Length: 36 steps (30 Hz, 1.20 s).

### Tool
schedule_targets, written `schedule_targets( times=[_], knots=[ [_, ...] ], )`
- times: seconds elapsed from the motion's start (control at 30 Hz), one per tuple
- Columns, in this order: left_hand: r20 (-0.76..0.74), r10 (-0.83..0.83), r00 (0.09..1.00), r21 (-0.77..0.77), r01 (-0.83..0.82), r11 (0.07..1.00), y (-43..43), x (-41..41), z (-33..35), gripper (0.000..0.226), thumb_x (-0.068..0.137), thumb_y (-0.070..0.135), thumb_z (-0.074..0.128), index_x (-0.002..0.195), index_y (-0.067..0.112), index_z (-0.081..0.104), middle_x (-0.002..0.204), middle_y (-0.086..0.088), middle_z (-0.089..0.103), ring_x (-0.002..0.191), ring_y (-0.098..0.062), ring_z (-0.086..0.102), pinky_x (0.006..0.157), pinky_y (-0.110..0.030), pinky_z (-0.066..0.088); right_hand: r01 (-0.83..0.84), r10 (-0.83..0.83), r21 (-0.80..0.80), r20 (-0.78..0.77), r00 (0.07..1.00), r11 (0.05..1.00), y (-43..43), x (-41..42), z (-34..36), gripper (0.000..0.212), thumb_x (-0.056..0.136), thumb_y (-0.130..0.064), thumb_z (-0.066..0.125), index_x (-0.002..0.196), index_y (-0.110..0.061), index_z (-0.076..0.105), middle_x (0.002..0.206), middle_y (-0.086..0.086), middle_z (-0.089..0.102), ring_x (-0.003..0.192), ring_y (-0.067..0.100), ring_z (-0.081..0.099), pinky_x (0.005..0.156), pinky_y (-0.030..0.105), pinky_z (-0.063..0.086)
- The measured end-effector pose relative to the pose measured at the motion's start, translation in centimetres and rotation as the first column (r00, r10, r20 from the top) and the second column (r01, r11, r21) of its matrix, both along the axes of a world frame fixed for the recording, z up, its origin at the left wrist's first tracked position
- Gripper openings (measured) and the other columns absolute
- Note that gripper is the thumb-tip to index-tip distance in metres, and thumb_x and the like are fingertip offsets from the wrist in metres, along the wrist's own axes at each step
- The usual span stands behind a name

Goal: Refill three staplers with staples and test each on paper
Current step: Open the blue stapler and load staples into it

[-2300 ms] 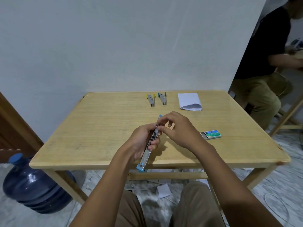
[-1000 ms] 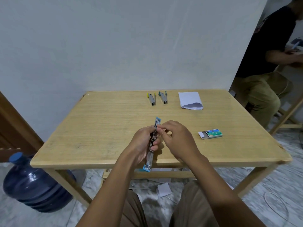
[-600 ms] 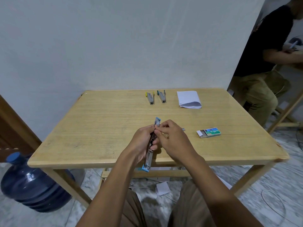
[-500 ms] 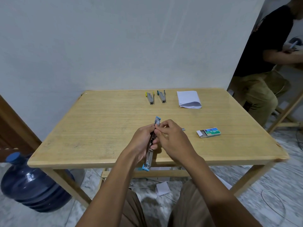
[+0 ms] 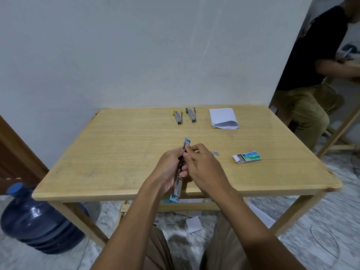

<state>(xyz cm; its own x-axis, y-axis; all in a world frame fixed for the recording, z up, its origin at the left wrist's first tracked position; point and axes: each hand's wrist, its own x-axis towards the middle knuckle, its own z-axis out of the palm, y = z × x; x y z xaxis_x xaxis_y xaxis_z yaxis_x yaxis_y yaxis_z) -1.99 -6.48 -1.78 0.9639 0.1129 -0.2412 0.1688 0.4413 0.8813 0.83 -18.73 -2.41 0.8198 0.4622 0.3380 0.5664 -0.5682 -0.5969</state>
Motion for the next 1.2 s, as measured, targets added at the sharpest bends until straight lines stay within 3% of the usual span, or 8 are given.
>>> schedule_targets(
  times=[0.2, 0.33, 0.5, 0.7, 0.8, 0.97, 1.07, 1.2],
  knots=[
    [-0.004, -0.001, 1.0, 0.016, 0.001, 1.0, -0.3, -0.1, 0.5, 0.034, 0.104, 0.016, 0.038, 0.117, -0.007, 0.06, 0.063, -0.005, 0.045, 0.049, -0.01, 0.036, 0.04, -0.021, 0.028, 0.037, -0.037, -0.047, 0.007, 0.999, 0.998, -0.4, 0.8, 0.1, 0.041, 0.103, -0.044, 0.037, 0.137, -0.031, 0.056, 0.123, -0.01, 0.051, 0.107, 0.01, 0.053, 0.073, 0.031, 0.045],
    [-0.019, -0.022, 1.0, -0.023, 0.022, 0.999, -0.1, -0.3, 0.8, 0.026, 0.105, 0.016, 0.031, 0.095, 0.004, 0.052, 0.057, -0.005, 0.041, 0.045, -0.011, 0.033, 0.045, -0.025, 0.022, 0.06, -0.054, 0.126, -0.052, 0.997, 0.99, -0.9, 0.9, 0.1, 0.037, 0.102, -0.042, 0.044, 0.134, -0.029, 0.06, 0.108, -0.016, 0.053, 0.092, 0.004, 0.054, 0.073, 0.028, 0.046],
    [0.03, 0.109, 0.994, -0.045, -0.107, 0.993, 0.0, 0.0, 1.2, 0.024, 0.103, 0.01, 0.033, 0.113, 0.001, 0.053, 0.066, -0.004, 0.046, 0.052, -0.014, 0.041, 0.042, -0.022, 0.038, -0.019, 0.031, 0.195, -0.057, 0.998, 0.981, -1.5, 0.0, -0.5, 0.02, 0.093, -0.046, 0.057, 0.102, -0.035, 0.07, 0.097, -0.018, 0.058, 0.078, 0.002, 0.059, 0.071, 0.028, 0.051],
    [0.045, 0.296, 0.954, -0.132, -0.288, 0.948, 0.3, 0.8, 1.4, 0.024, 0.106, 0.014, 0.037, 0.11, 0.006, 0.059, 0.072, -0.006, 0.055, 0.062, -0.016, 0.051, 0.058, -0.028, 0.05, -0.23, 0.251, 0.137, -0.159, 0.955, 0.964, -2.2, -0.4, -1.1, 0.062, 0.068, -0.075, 0.067, 0.122, -0.05, 0.052, 0.12, -0.028, 0.044, 0.095, -0.004, 0.059, 0.075, 0.021, 0.054],
    [0.062, 0.345, 0.937, -0.212, -0.325, 0.922, 0.5, 1.2, 1.7, 0.02, 0.106, 0.011, 0.041, 0.106, 0.002, 0.059, 0.069, -0.007, 0.053, 0.061, -0.016, 0.054, 0.07, -0.034, 0.061, -0.333, 0.338, 0.058, -0.181, 0.923, 0.941, -2.3, -0.4, -1.4, 0.074, 0.067, -0.06, 0.078, 0.131, -0.05, 0.043, 0.118, -0.025, 0.045, 0.099, -0.005, 0.054, 0.078, 0.017, 0.049],
    [0.098, 0.381, 0.92, -0.234, -0.35, 0.907, 1.0, 1.5, 2.3, 0.016, 0.104, 0.007, 0.045, 0.108, -0.002, 0.058, 0.07, -0.009, 0.049, 0.06, -0.016, 0.053, 0.082, -0.043, 0.061, -0.337, 0.355, 0.178, -0.082, 0.931, 0.924, -2.6, -0.9, -1.0, 0.043, 0.082, -0.027, 0.07, 0.124, -0.035, 0.06, 0.102, -0.022, 0.058, 0.09, 0.005, 0.061, 0.077, 0.02, 0.053],
    [0.087, 0.284, 0.955, -0.136, -0.271, 0.953, 1.9, 1.0, 2.5, 0.022, 0.103, 0.01, 0.047, 0.112, -0.006, 0.061, 0.077, -0.011, 0.053, 0.067, -0.017, 0.06, 0.091, -0.045, 0.057, -0.28, 0.296, 0.304, -0.008, 0.955, 0.911, -3.3, -0.5, -0.1, 0.031, 0.093, -0.025, 0.065, 0.124, -0.023, 0.066, 0.104, -0.012, 0.067, 0.095, 0.004, 0.063, 0.079, 0.017, 0.051],
    [0.063, 0.029, 0.998, -0.005, -0.029, 1.0, 1.9, -0.2, 2.2, 0.03, 0.104, 0.013, 0.045, 0.12, -0.004, 0.064, 0.102, -0.02, 0.063, 0.093, -0.026, 0.06, 0.091, -0.042, 0.058, -0.201, 0.226, 0.395, -0.018, 0.974, 0.896, -2.8, 0.2, 1.7, 0.033, 0.095, -0.041, 0.06, 0.127, -0.033, 0.063, 0.106, -0.015, 0.062, 0.099, -0.003, 0.058, 0.081, 0.008, 0.042]
  ],
)
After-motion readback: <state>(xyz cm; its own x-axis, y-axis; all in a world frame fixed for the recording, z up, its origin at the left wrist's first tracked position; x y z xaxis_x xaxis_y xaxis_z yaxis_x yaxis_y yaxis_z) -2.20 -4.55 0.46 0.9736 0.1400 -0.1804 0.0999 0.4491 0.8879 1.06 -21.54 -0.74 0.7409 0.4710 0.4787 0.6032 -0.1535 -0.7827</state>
